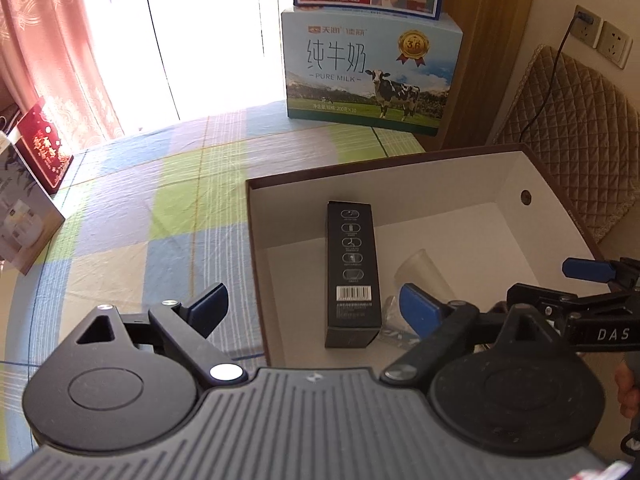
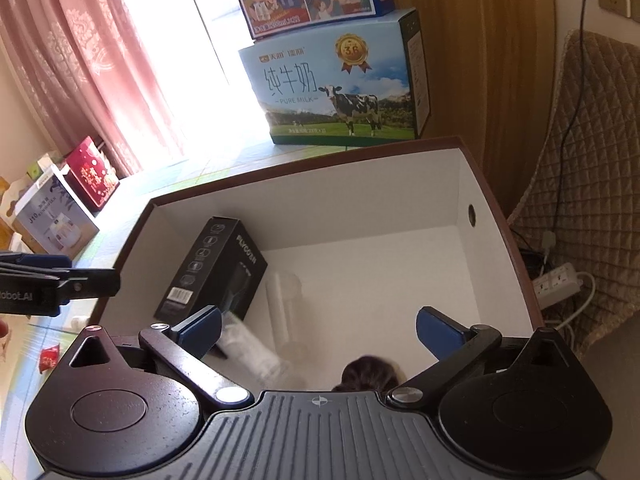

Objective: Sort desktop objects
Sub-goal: 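Lower and release the black box with the left tool while the right tool releases the cup, then withdraw both open tools from the brown box toward the table items, then grasp the cotton swab bag with the left tool while the right tool grasps the white hair clip, then carry the swab bag and the white clip with both tools over the brown box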

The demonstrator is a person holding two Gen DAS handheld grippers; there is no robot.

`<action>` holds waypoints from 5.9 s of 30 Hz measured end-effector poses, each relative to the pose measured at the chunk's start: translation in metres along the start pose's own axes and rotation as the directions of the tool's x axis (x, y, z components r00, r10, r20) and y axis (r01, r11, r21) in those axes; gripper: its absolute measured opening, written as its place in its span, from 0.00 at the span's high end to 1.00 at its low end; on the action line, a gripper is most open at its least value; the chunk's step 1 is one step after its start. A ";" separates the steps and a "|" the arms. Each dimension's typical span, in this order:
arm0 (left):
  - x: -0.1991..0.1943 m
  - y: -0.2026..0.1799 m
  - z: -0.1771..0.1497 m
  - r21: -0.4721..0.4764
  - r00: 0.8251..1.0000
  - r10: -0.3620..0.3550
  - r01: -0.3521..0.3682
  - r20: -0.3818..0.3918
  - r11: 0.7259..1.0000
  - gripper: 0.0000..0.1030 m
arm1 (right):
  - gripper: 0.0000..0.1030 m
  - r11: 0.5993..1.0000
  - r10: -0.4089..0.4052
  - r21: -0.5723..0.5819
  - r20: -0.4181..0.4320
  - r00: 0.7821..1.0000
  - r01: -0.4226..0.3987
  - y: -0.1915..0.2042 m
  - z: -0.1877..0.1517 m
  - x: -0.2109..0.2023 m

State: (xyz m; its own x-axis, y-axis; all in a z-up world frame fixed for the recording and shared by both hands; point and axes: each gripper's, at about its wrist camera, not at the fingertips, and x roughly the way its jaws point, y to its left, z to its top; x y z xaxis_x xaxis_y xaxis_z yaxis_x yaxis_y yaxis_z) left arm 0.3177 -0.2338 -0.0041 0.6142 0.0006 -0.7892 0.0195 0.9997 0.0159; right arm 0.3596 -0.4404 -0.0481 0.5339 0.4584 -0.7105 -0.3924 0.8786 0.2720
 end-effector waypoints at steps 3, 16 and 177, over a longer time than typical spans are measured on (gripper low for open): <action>-0.014 0.007 -0.010 -0.018 1.000 -0.006 0.007 0.012 1.000 0.12 | 0.02 1.000 -0.002 0.010 0.016 1.000 0.002 0.004 -0.006 -0.011; -0.058 0.032 -0.052 -0.045 0.999 0.019 -0.017 0.046 0.999 0.10 | 0.02 0.999 0.002 -0.033 0.061 0.998 0.000 0.041 -0.031 -0.050; -0.040 0.105 -0.213 -0.019 0.968 -0.155 0.154 -0.196 0.988 0.78 | 0.63 0.974 0.023 -0.214 -0.222 0.975 -0.072 0.161 -0.185 -0.007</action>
State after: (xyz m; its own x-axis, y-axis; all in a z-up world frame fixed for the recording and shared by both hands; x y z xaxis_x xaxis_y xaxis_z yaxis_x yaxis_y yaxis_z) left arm 0.1268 -0.1231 -0.1015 0.4367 -0.1495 -0.8871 0.0989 0.9881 -0.1179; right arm 0.1538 -0.3268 -0.1196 0.3451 0.4378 -0.8302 -0.5809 0.7944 0.1774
